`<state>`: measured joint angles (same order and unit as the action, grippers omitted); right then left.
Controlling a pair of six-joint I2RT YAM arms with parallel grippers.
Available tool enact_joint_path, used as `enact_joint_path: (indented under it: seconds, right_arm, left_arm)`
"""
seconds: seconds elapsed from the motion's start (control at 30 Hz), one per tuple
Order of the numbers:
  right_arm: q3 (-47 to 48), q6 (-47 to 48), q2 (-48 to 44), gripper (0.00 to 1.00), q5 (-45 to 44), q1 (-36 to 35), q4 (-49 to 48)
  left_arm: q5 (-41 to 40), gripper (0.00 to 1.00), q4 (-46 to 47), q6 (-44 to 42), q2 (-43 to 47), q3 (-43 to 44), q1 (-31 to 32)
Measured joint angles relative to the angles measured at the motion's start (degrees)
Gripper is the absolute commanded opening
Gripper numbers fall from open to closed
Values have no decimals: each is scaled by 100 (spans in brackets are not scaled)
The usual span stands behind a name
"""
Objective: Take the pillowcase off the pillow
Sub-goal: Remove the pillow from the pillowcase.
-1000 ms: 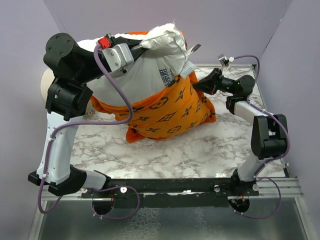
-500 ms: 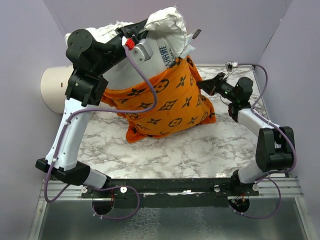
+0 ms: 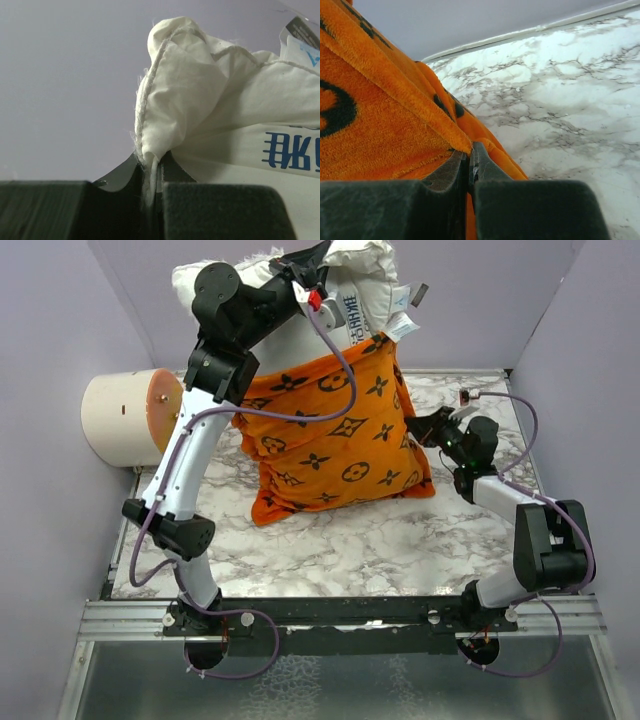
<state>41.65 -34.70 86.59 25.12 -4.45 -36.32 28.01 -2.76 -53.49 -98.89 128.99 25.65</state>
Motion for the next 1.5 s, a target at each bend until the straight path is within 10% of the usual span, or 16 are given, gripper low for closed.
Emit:
enact_joint_path:
  seconds: [0.17, 0.43, 0.87, 1.5]
  right_arm:
    - [-293, -24, -66, 1, -507, 0, -127]
    - [-354, -428, -472, 1, -863, 0, 284]
    - [-894, -516, -518, 58, -1132, 402, 2524]
    - [-544, -94, -269, 77, 20, 387, 2168]
  left_arm:
    - [-2, 0, -885, -398, -1196, 1840, -17]
    - [-13, 0, -817, -518, -1416, 1845, -820]
    - [-769, 0, 1530, 494, -1167, 1045, -2557]
    - [938, 0, 2072, 2234, -984, 656, -2050]
